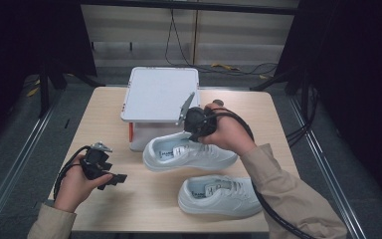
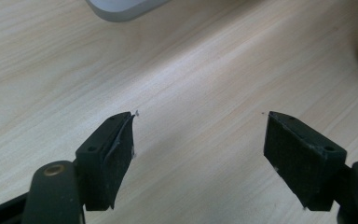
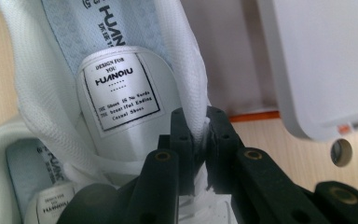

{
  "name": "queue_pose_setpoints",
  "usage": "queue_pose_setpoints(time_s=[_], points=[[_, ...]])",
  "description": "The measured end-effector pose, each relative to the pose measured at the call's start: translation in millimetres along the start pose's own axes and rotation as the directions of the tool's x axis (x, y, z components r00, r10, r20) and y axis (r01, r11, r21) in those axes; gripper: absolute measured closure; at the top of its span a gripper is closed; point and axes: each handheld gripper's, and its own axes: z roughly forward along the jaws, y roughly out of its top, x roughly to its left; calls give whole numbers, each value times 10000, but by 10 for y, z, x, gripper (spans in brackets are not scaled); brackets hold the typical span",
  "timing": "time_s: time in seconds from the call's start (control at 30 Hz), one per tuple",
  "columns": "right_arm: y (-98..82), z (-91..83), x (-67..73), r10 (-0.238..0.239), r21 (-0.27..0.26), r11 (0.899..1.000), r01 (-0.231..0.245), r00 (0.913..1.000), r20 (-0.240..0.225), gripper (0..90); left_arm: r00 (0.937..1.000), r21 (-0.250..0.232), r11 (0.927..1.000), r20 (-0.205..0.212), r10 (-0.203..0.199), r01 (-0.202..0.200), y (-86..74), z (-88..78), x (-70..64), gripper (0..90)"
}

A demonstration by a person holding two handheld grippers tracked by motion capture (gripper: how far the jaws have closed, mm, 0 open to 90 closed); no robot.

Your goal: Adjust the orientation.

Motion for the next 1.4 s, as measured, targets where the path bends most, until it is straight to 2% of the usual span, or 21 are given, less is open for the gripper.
queue_pose_setpoints(time_s=[0.3,0.47,0.57,0.6,0.63,0.67,0.7,0.73,0.83,0.9,1.03,1.13,1.17,1.2,1.23,1.27,1.3,1.33,1.4], points=[[246,368,171,-512,-10,9987,512,9971,-563,814,10000,-72,9999,-67,-72,72,-17,-27,17,245],[310,618,242,-561,-6,9984,563,9942,-921,793,9999,-95,9999,-40,-143,143,-21,-24,28,246],[319,738,297,-532,-13,9986,534,9910,-1230,745,9998,-138,9997,-63,-208,207,-22,-35,40,245],[324,728,300,-446,-164,9989,430,9929,-1102,685,9997,-162,9996,-63,-219,218,-19,-40,41,245],[329,689,296,-338,-373,9989,296,9926,-1169,632,9998,-170,9997,-69,-200,198,-15,-43,39,244],[325,650,292,-200,-409,9991,147,9909,-1333,586,9998,-161,9997,-92,-182,181,-7,-45,30,244],[314,609,285,-90,-391,9992,40,9916,-1291,556,9999,-156,9998,-72,-102,101,4,-48,21,244],[287,571,273,-87,-298,9995,49,9917,-1282,514,9999,-186,9998,-60,-99,98,20,-48,1,244],[139,474,222,364,-341,9986,-415,9896,-1393,409,9985,151,9988,-269,468,-464,88,-74,-37,257],[-42,414,176,966,-348,9941,-1023,9856,-1387,351,9984,190,9984,-209,533,-529,141,-105,-32,258],[-314,308,127,1563,-703,9837,-1656,9801,-1226,293,9984,-33,9984,-118,562,-562,283,-203,-3,250],[-486,258,65,2002,-737,9752,-2089,9735,-1102,264,9956,-50,9971,541,763,-762,423,-183,-46,250],[-527,254,49,2163,-714,9719,-2242,9708,-1037,254,9956,-50,9971,541,763,-762,423,-183,-46,258],[-568,258,28,2256,-736,9695,-2337,9687,-1039,250,9940,263,9942,363,1031,-1040,495,-160,-63,232],[-602,257,17,2443,-674,9655,-2514,9647,-985,247,9949,196,9953,366,937,-945,514,-160,-60,213],[-628,263,7,2462,-691,9650,-2529,9648,-923,240,9928,-66,9946,599,1034,-1032,541,-150,-59,245],[-628,263,7,2462,-691,9650,-2529,9648,-923,240,9928,-66,9946,599,1034,-1032,541,-150,-59,343],[-697,258,-10,2727,-668,9580,-2789,9580,-887,236,9894,59,9927,824,1195,-1204,563,-135,-76,322],[-739,241,-23,2774,-708,9564,-2834,9570,-845,236,9888,176,9904,614,1362,-1375,600,-114,-117,300]])
